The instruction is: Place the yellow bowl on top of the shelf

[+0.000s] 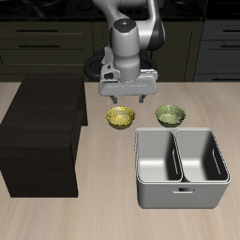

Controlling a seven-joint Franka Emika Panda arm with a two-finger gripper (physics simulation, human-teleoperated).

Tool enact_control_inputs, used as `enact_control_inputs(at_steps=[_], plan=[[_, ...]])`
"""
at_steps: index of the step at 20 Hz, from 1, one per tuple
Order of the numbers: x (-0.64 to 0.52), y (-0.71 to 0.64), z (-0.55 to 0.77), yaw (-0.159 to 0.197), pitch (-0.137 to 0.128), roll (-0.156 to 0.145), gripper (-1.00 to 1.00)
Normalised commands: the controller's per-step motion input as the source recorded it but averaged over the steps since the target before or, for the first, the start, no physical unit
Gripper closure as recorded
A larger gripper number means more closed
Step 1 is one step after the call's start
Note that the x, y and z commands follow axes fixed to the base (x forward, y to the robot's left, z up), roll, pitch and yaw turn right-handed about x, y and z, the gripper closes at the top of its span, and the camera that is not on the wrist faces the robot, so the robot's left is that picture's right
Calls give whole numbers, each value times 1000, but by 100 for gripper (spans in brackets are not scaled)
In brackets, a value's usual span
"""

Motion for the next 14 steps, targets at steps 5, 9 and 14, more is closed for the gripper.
enact_control_inputs(at_steps=[5,9,14], plan=[[16,92,-366,-11,-9,13,-100],[30,11,-223,-9,15,3,-100],[-9,72,-272,12,18,5,-100]])
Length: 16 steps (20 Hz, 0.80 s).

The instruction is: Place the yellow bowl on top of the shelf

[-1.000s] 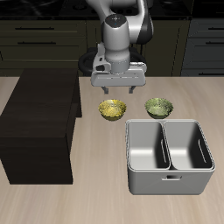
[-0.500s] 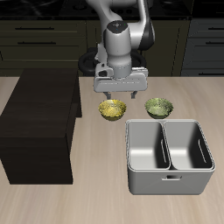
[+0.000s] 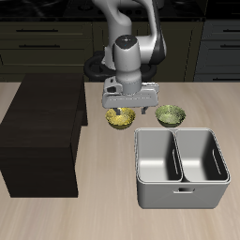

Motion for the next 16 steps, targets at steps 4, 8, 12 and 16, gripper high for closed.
enact_control_inputs(at_steps=[4,8,12,16], plan=[[-51,83,-234,6,21,15,-100],[-44,9,-169,-8,31,7,-100],[-58,70,-380,-19,56,33,-100],[-90,15,-159,-27,14,11,100]])
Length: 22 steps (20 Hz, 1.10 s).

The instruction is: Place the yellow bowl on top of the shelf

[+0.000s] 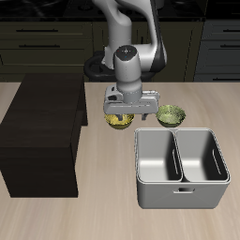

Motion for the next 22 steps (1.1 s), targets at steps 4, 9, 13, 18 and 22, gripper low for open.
enact_control_inputs(at_steps=[4,9,13,18,22], plan=[[-48,-49,50,-10,-8,10,100],[-17,-73,137,15,-22,-5,100],[11,-97,201,-2,-9,-15,100],[4,-50,247,20,-28,-9,100],[-32,-17,407,17,-59,-4,100]])
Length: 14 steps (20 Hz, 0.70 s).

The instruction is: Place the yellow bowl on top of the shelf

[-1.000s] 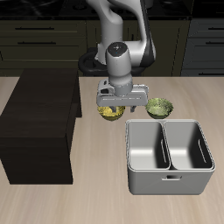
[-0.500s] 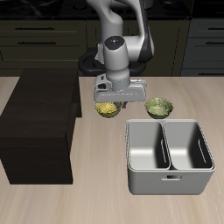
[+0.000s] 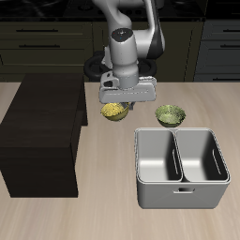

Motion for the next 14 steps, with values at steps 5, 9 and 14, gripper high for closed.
enact_control_inputs(at_steps=[5,9,14], plan=[[-42,-16,349,-1,-33,9,100],[-33,-81,440,19,-50,-13,100],[-17,-86,464,6,-41,-3,100]])
